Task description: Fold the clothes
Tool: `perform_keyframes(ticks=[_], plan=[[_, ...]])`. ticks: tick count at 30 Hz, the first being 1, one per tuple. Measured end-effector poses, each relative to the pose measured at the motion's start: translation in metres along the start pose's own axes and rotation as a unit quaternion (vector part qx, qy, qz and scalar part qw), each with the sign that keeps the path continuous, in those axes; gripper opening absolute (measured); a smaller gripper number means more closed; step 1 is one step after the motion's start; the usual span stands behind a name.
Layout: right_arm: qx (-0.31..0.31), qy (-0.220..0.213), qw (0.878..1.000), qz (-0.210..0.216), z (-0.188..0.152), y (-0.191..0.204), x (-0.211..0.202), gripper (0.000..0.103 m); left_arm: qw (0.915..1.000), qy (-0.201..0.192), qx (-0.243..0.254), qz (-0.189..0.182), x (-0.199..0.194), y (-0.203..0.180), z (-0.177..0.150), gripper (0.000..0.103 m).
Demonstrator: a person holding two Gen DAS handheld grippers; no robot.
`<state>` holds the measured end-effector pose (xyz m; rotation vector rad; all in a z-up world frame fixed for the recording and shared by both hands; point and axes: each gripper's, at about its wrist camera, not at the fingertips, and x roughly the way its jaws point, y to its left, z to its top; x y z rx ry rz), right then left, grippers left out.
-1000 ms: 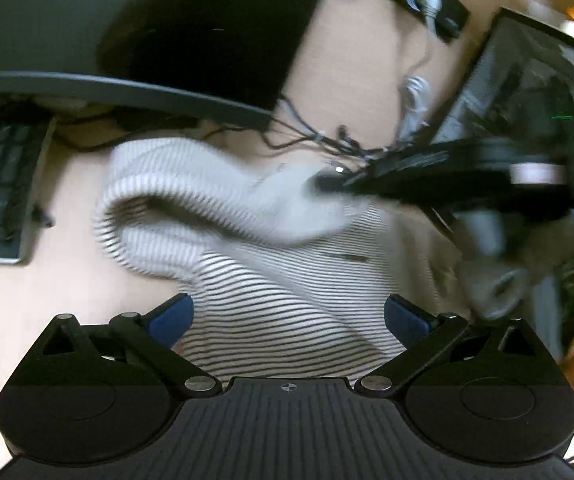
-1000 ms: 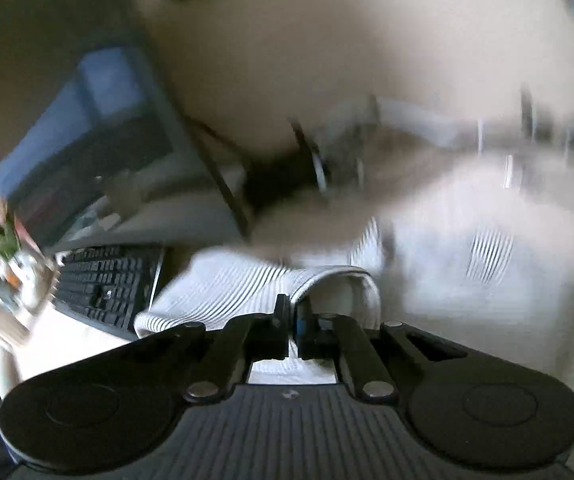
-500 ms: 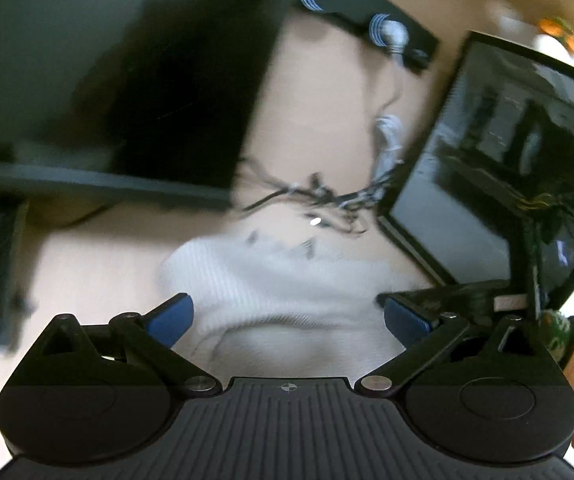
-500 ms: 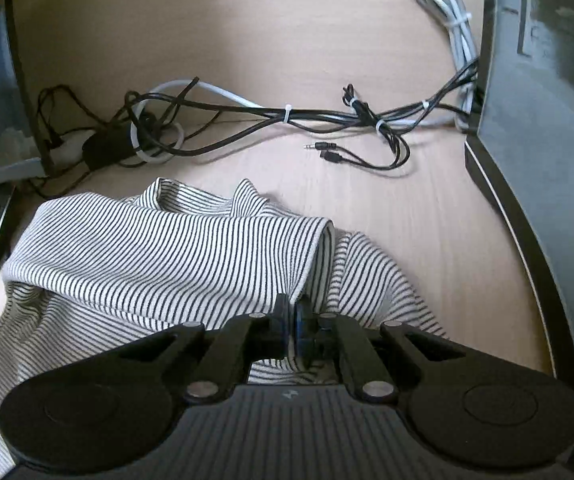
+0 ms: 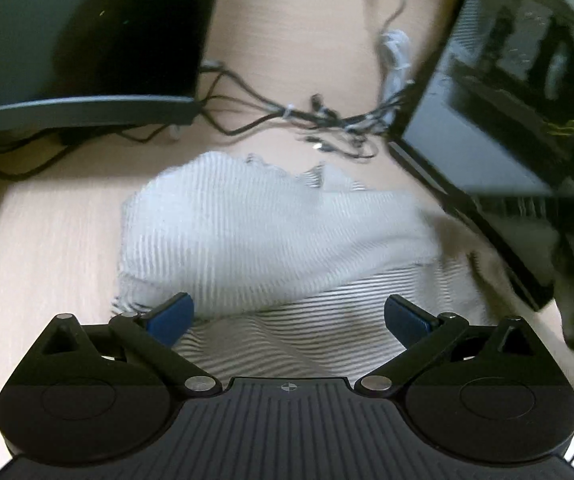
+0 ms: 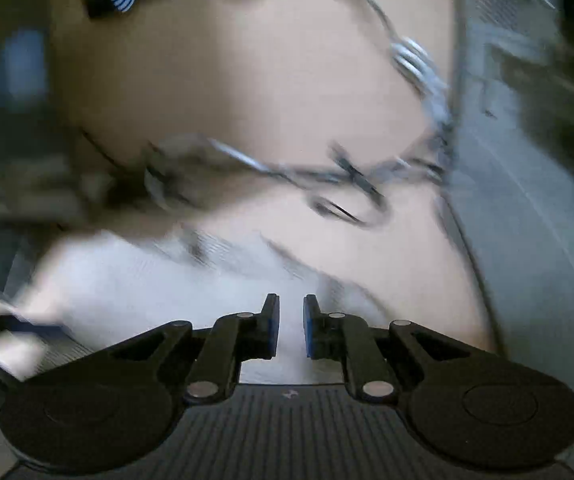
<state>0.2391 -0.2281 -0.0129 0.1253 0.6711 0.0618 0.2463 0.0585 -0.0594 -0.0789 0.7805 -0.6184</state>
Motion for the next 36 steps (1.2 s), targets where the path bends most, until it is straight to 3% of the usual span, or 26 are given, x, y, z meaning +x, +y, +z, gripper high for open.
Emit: perform_keyframes(ticks=[3, 6, 10, 12, 14, 17, 20, 22, 25, 29, 30, 31, 34, 36], plan=[[0.004, -0.003, 0.997, 0.082, 0.025, 0.035, 0.013, 0.011, 0.9983, -0.050, 0.026, 0.015, -0.011, -0.009, 0.002, 0.103], [-0.023, 0.001, 0.993, 0.115, 0.042, 0.076, 0.049, 0.011, 0.9942, -0.091, 0.051, 0.029, -0.011, -0.010, 0.009, 0.103], [-0.067, 0.035, 0.988, 0.132, 0.041, 0.109, 0.106, 0.011, 0.9985, -0.036, 0.036, 0.017, 0.019, 0.008, 0.008, 0.103], [-0.074, 0.075, 0.983, 0.148, 0.036, 0.112, 0.118, 0.012, 0.9992, -0.032, 0.021, 0.001, 0.021, 0.019, -0.001, 0.103], [-0.080, 0.156, 0.972, 0.155, 0.028, 0.109, 0.125, 0.014, 0.9992, -0.027, 0.026, -0.010, 0.020, 0.023, -0.008, 0.103], [-0.095, 0.201, 0.961, 0.164, 0.016, 0.101, 0.113, 0.016, 0.9985, -0.020, 0.049, -0.013, 0.016, 0.016, -0.017, 0.103], [-0.094, 0.170, 0.969, 0.156, 0.026, 0.099, 0.089, 0.017, 0.9980, -0.017, 0.058, -0.017, 0.009, 0.010, -0.028, 0.103], [-0.065, 0.124, 0.977, 0.161, 0.042, 0.100, 0.083, 0.019, 0.9980, -0.018, 0.058, -0.016, 0.006, 0.008, -0.033, 0.103], [-0.049, 0.098, 0.977, 0.181, 0.051, 0.113, 0.095, 0.031, 0.9976, -0.016, 0.066, -0.015, 0.003, 0.004, -0.036, 0.103], [-0.069, 0.149, 0.970, 0.178, 0.030, 0.141, 0.120, 0.037, 0.9969, -0.015, 0.075, -0.015, -0.006, 0.003, -0.044, 0.103], [-0.077, 0.161, 0.969, 0.171, 0.023, 0.148, 0.125, 0.024, 0.9969, -0.016, 0.075, -0.015, -0.008, 0.002, -0.046, 0.103], [-0.076, 0.152, 0.970, 0.175, 0.020, 0.151, 0.121, 0.018, 0.9970, -0.018, 0.074, -0.015, -0.010, 0.002, -0.048, 0.103], [-0.082, 0.100, 0.971, 0.203, 0.020, 0.158, 0.096, 0.013, 0.9974, -0.024, 0.067, -0.012, -0.015, 0.003, -0.052, 0.103], [-0.097, 0.059, 0.967, 0.230, 0.026, 0.163, 0.081, 0.004, 0.9976, -0.026, 0.064, -0.009, -0.017, 0.004, -0.053, 0.103]])
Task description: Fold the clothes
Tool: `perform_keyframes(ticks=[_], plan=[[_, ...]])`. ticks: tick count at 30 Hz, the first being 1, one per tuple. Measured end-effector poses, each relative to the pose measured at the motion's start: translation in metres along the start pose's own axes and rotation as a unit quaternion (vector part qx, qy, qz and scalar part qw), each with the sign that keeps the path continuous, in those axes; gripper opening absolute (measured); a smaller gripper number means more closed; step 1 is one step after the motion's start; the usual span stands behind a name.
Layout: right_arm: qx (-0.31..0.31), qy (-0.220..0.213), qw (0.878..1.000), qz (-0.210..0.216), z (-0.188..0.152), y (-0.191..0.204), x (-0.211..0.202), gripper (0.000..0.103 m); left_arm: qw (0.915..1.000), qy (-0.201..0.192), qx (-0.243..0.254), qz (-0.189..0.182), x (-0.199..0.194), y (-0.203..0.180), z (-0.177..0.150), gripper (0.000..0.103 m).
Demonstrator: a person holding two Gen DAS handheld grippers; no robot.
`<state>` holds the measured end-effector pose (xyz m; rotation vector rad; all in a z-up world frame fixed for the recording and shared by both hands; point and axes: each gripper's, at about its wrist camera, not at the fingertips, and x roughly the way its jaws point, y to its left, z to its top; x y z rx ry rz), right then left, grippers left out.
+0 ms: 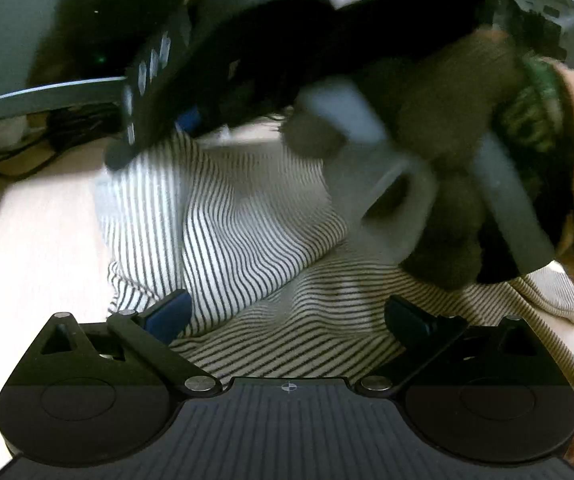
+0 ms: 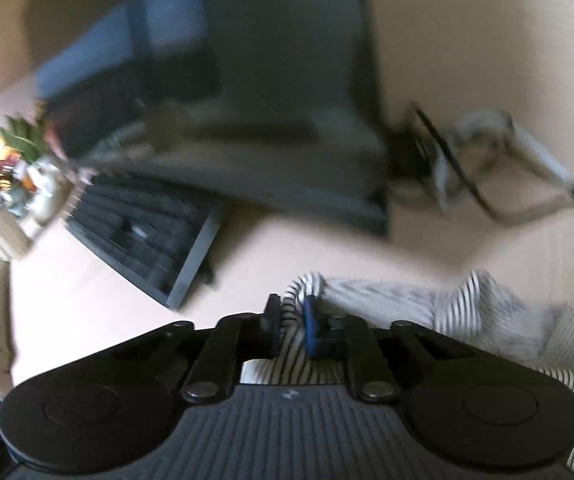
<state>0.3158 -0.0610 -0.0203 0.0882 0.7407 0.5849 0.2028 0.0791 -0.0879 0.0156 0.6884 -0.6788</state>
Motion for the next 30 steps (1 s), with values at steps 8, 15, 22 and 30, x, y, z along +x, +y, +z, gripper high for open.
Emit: perform_keyframes(ticks=[8, 15, 22, 30], plan=[[-0.074, -0.059, 0.995, -0.041, 0.003, 0.012, -0.054, 0.006, 1.0000, -0.001, -0.001, 0.005, -0.003, 0.004, 0.002, 0.103], [0.038, -0.045, 0.975, -0.213, -0.039, -0.064, -0.100, 0.033, 0.9942, -0.017, -0.033, 0.101, -0.002, 0.042, 0.023, 0.103], [0.129, -0.014, 0.961, -0.243, -0.079, -0.103, -0.097, 0.049, 0.9897, 0.003, -0.125, 0.069, -0.034, 0.082, 0.031, 0.103], [0.083, -0.029, 0.968, -0.236, -0.089, -0.078, -0.119, 0.048, 0.9844, 0.098, -0.144, 0.021, -0.051, 0.050, -0.010, 0.103]])
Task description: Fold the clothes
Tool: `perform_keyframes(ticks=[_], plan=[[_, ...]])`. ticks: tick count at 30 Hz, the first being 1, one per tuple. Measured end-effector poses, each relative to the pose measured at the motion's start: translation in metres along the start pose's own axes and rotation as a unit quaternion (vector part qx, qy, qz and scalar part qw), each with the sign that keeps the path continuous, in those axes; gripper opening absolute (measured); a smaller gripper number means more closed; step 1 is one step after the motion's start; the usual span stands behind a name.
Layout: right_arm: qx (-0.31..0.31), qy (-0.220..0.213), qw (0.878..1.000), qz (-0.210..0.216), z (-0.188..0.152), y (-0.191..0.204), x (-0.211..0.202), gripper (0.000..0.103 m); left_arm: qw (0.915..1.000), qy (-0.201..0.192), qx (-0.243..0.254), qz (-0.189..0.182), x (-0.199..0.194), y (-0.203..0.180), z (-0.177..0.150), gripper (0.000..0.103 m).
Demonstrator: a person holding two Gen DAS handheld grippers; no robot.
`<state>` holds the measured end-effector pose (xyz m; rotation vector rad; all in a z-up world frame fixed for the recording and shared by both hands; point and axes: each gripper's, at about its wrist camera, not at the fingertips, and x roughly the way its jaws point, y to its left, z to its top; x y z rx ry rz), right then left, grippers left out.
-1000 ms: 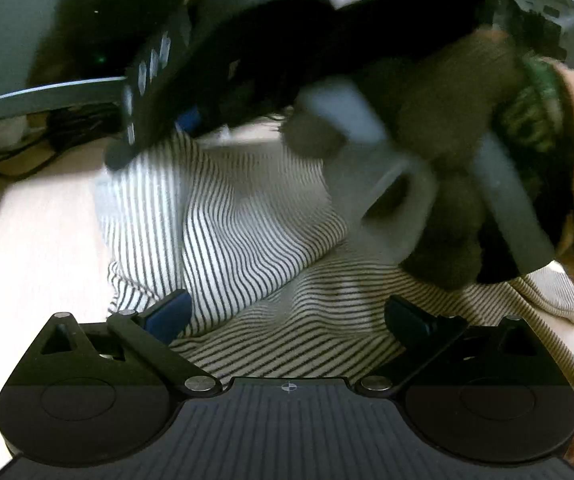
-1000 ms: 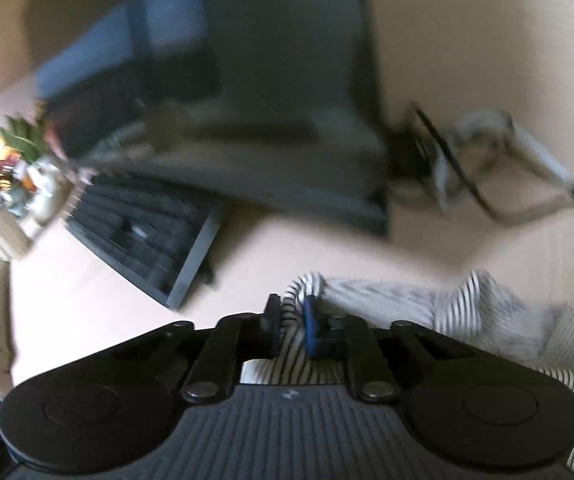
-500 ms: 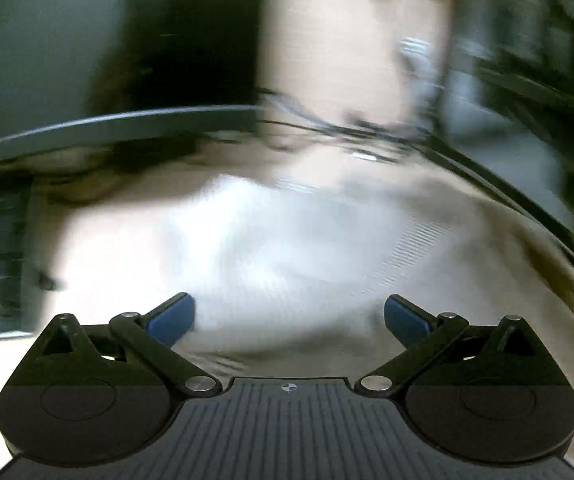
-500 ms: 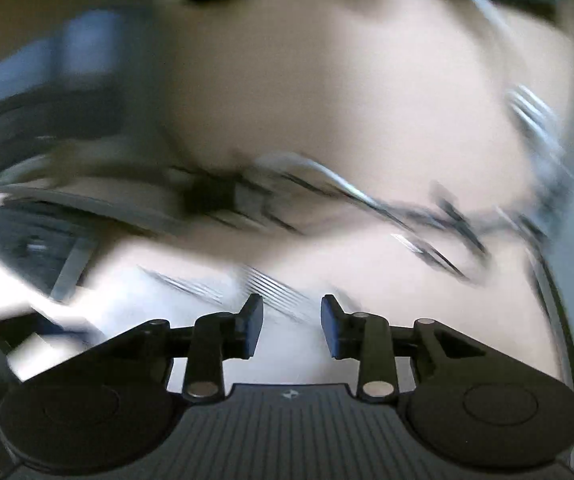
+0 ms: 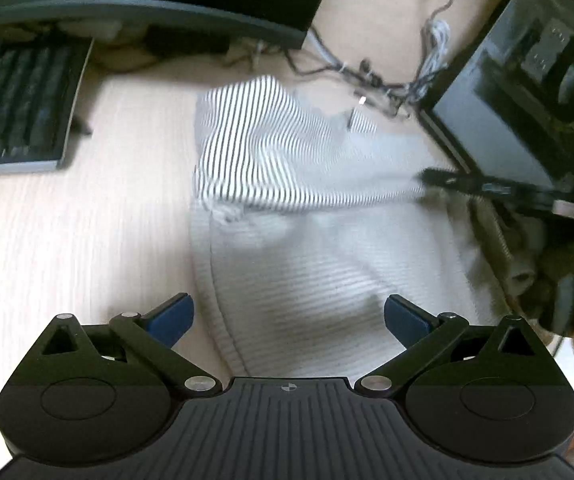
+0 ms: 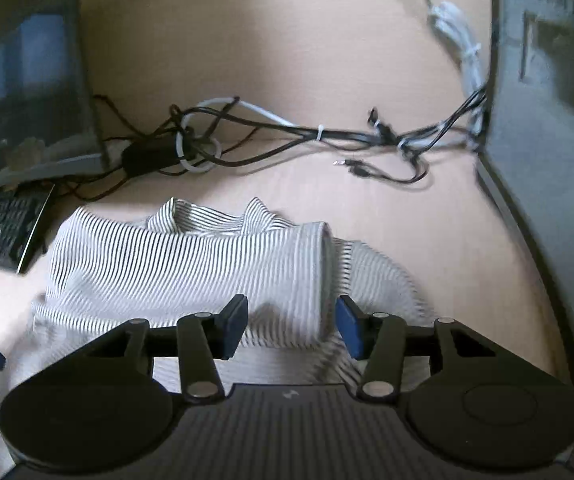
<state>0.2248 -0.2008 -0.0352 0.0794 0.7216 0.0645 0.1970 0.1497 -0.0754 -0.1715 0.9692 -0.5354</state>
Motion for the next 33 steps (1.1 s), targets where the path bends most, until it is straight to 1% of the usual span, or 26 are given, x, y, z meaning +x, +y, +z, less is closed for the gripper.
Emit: perform_keyframes(ticks=[2, 4, 5, 7, 8, 9, 13, 15, 17, 18, 19, 20, 22, 23, 24, 26, 28, 30, 32, 33], plan=[[-0.014, -0.005, 1.000, 0.000, -0.010, 0.001, -0.020, 0.047, 0.9999, -0.004, 0.005, 0.013, 0.004, -0.003, -0.004, 0.100], [0.001, 0.015, 1.000, 0.022, -0.022, -0.002, -0.033, 0.042, 0.9993, -0.014, 0.015, 0.032, 0.009, -0.010, -0.003, 0.091], [0.012, 0.036, 0.998, 0.046, -0.029, -0.002, -0.035, 0.035, 0.9988, -0.019, 0.017, 0.041, 0.013, -0.013, -0.002, 0.088], [0.012, 0.069, 0.995, 0.070, -0.043, 0.003, -0.031, 0.034, 0.9982, -0.025, 0.023, 0.048, 0.018, -0.017, 0.000, 0.081], [0.002, 0.073, 0.995, 0.063, -0.049, 0.006, -0.025, 0.033, 0.9978, -0.029, 0.032, 0.051, 0.022, -0.020, 0.002, 0.077], [-0.021, 0.057, 0.997, 0.056, -0.052, 0.011, -0.024, 0.033, 0.9970, -0.032, 0.042, 0.055, 0.026, -0.023, 0.005, 0.075], [-0.030, 0.035, 0.999, 0.024, -0.037, 0.005, -0.003, 0.031, 0.9922, -0.043, 0.081, 0.084, 0.051, -0.029, 0.025, 0.071], [-0.036, 0.021, 0.999, -0.002, -0.027, -0.002, 0.011, 0.031, 0.9885, -0.047, 0.089, 0.112, 0.063, -0.028, 0.039, 0.064], [-0.028, 0.017, 0.999, -0.019, -0.017, -0.013, 0.019, 0.031, 0.9860, -0.050, 0.073, 0.142, 0.065, -0.019, 0.049, 0.063], [-0.020, 0.018, 0.999, -0.027, -0.012, -0.019, 0.021, 0.030, 0.9869, -0.051, 0.056, 0.142, 0.061, -0.014, 0.052, 0.063], [-0.006, 0.016, 1.000, -0.026, -0.010, -0.024, 0.014, 0.030, 0.9888, -0.054, 0.040, 0.133, 0.051, -0.010, 0.051, 0.062], [0.003, 0.008, 1.000, -0.019, -0.010, -0.031, 0.004, 0.030, 0.9905, -0.057, 0.025, 0.123, 0.041, -0.006, 0.050, 0.064], [0.001, 0.001, 1.000, -0.020, -0.019, -0.040, -0.020, 0.031, 0.9953, -0.051, 0.009, 0.082, 0.020, -0.005, 0.039, 0.073], [0.001, -0.002, 1.000, -0.021, -0.023, -0.044, -0.032, 0.033, 0.9969, -0.048, 0.001, 0.063, 0.009, -0.005, 0.033, 0.080], [0.004, 0.004, 1.000, -0.020, -0.029, -0.050, -0.042, 0.033, 0.9980, -0.039, -0.001, 0.050, 0.004, -0.006, 0.026, 0.081], [0.017, 0.029, 0.999, -0.004, -0.042, -0.058, -0.056, 0.035, 0.9988, -0.015, 0.009, 0.046, 0.004, -0.017, 0.012, 0.081], [0.011, 0.041, 0.999, 0.005, -0.057, -0.055, -0.070, 0.036, 0.9976, 0.007, 0.030, 0.061, 0.009, -0.030, -0.002, 0.080], [0.006, 0.051, 0.999, 0.010, -0.071, -0.051, -0.083, 0.037, 0.9947, 0.017, 0.050, 0.088, 0.012, -0.041, -0.013, 0.076], [0.010, 0.061, 0.998, 0.016, -0.080, -0.048, -0.091, 0.040, 0.9931, 0.021, 0.052, 0.103, 0.010, -0.046, -0.021, 0.076], [0.013, 0.068, 0.998, 0.011, -0.085, -0.048, -0.093, 0.041, 0.9923, 0.024, 0.052, 0.110, 0.009, -0.048, -0.024, 0.076]])
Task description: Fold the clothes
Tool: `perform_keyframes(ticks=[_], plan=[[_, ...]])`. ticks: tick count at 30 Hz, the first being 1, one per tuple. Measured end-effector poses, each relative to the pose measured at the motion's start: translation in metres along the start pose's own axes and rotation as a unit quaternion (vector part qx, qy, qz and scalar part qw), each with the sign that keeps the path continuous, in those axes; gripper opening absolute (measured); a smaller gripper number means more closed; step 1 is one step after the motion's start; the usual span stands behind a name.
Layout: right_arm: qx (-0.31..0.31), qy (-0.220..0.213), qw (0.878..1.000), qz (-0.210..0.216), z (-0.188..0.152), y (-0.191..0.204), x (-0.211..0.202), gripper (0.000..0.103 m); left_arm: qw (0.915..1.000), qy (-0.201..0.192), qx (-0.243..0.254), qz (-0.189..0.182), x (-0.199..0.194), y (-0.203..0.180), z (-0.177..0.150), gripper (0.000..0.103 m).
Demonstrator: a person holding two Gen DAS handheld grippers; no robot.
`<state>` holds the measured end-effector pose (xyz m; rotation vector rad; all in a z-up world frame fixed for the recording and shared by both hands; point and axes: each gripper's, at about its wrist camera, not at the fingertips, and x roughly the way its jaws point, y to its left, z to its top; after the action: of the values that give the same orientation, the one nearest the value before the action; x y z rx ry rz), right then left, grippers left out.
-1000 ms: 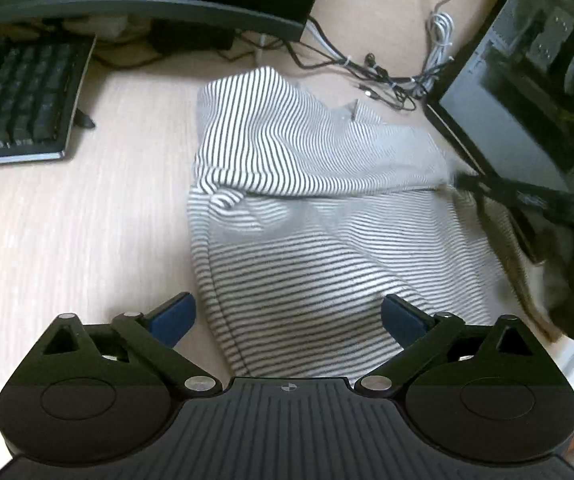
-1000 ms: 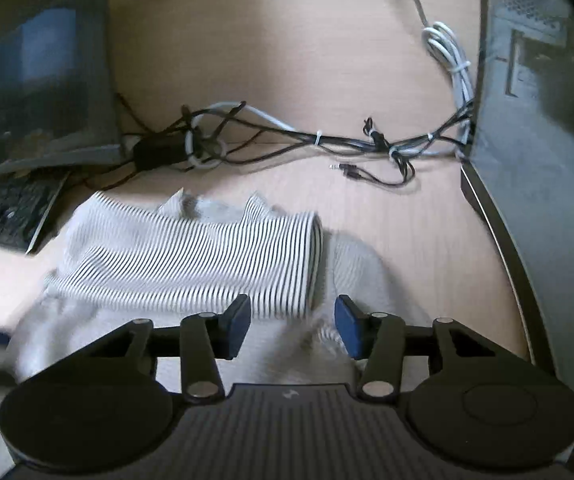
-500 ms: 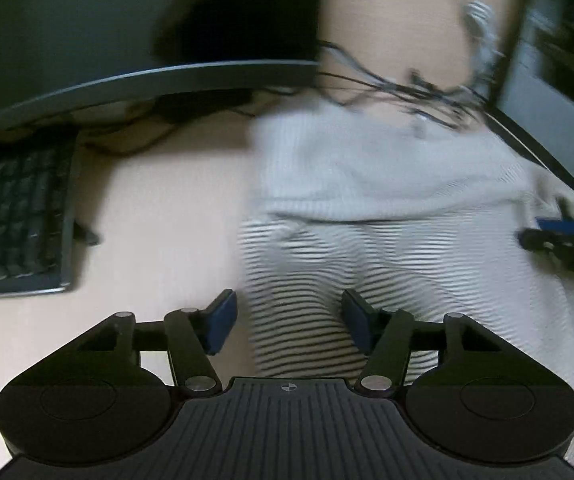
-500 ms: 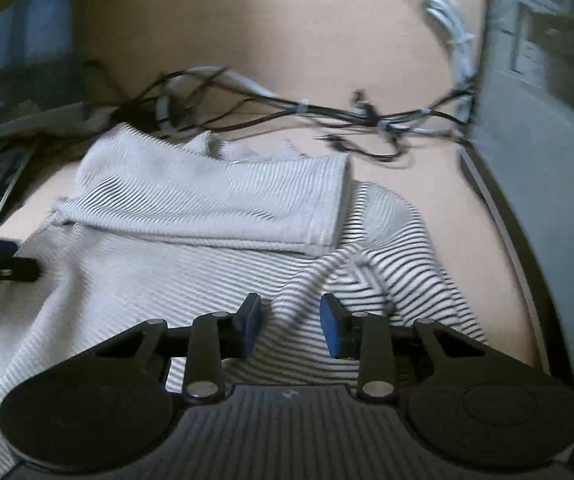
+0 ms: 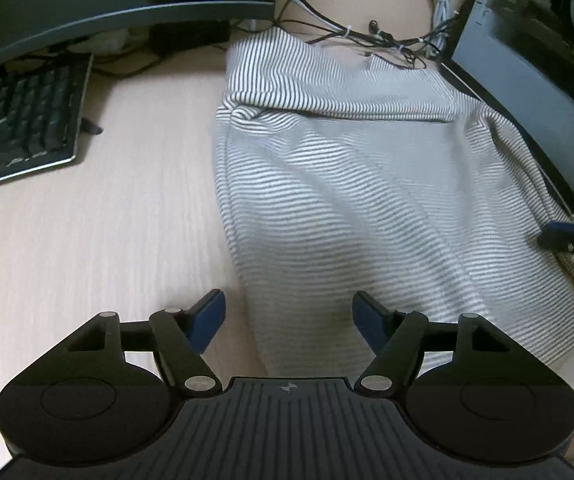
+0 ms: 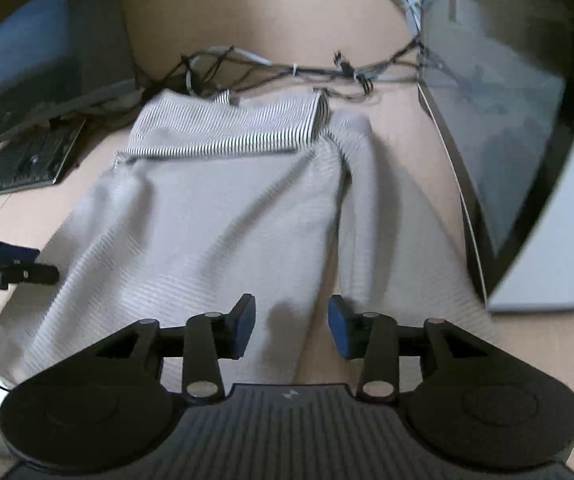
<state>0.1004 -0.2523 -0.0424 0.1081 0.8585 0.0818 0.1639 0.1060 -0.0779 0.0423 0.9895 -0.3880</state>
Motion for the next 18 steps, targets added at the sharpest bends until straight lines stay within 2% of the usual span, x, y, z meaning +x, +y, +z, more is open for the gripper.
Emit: perform_keyframes(ticks=[4, 5, 6, 7, 8, 9, 11, 14, 15, 17, 18], plan=[[0.009, 0.013, 1.000, 0.013, -0.017, 0.002, -0.005, 0.041, 0.9999, 0.007, -0.008, -0.010, -0.009, -0.002, -0.010, 0.074], [0.010, 0.015, 1.000, 0.019, -0.021, 0.003, -0.006, 0.039, 0.9999, 0.005, -0.005, -0.013, -0.009, -0.006, -0.010, 0.067], [0.002, 0.013, 0.999, 0.032, -0.022, 0.008, -0.006, 0.022, 0.9999, 0.002, -0.002, -0.016, -0.010, -0.009, -0.010, 0.054], [-0.005, 0.011, 0.999, 0.044, -0.024, 0.013, -0.006, 0.013, 0.9999, 0.000, 0.001, -0.017, -0.011, -0.013, -0.011, 0.046], [-0.017, 0.003, 0.999, 0.045, -0.021, 0.016, -0.008, 0.009, 0.9999, -0.004, 0.002, -0.009, -0.010, -0.014, -0.010, 0.028], [-0.029, -0.005, 0.999, 0.046, -0.019, 0.019, -0.010, 0.008, 1.0000, -0.008, -0.003, -0.002, -0.012, -0.010, -0.007, 0.016], [-0.028, -0.043, 0.997, 0.051, -0.008, 0.014, -0.029, 0.008, 0.9994, -0.028, -0.010, 0.017, -0.020, -0.002, -0.002, 0.012], [-0.043, -0.076, 0.996, 0.022, 0.002, 0.005, -0.047, 0.008, 0.9959, -0.066, -0.014, 0.059, -0.037, 0.014, 0.005, 0.012], [-0.047, -0.070, 0.996, 0.012, 0.003, 0.002, -0.045, 0.010, 0.9947, -0.071, -0.019, 0.072, -0.039, 0.019, 0.006, 0.012], [-0.062, -0.019, 0.998, 0.004, 0.001, -0.001, -0.029, 0.015, 0.9924, -0.072, -0.029, 0.096, -0.039, 0.029, 0.009, 0.012], [-0.069, -0.004, 0.998, -0.006, -0.003, -0.001, -0.024, 0.017, 0.9923, -0.071, -0.035, 0.096, -0.041, 0.031, 0.008, 0.014]])
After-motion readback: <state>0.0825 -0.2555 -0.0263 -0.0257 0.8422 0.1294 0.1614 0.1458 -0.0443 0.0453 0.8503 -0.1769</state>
